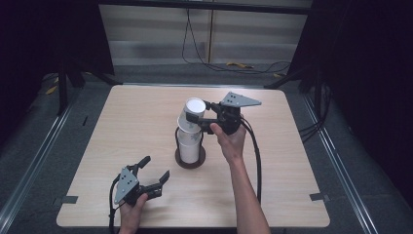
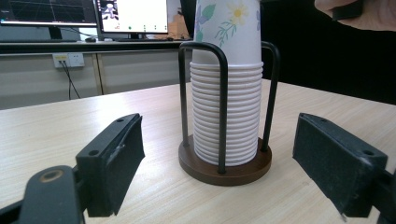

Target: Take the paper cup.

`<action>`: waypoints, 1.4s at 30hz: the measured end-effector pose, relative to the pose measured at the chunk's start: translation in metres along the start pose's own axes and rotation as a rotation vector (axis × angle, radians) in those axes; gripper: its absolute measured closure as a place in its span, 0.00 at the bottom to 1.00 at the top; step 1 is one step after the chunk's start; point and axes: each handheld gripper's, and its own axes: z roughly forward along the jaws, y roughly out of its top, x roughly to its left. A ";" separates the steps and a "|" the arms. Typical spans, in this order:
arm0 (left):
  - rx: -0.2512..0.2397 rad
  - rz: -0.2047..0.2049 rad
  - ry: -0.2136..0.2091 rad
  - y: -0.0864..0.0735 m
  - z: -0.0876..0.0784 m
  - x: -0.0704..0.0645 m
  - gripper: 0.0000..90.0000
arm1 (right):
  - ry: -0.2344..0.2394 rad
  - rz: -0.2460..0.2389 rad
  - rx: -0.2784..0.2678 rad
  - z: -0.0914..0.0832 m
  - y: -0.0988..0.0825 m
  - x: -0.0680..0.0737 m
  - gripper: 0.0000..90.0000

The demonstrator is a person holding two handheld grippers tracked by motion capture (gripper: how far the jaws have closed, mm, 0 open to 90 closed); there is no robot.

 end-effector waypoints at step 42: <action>0.016 0.007 0.000 0.001 0.002 0.000 0.18 | -0.044 0.046 -0.075 -0.068 -0.011 -0.001 0.38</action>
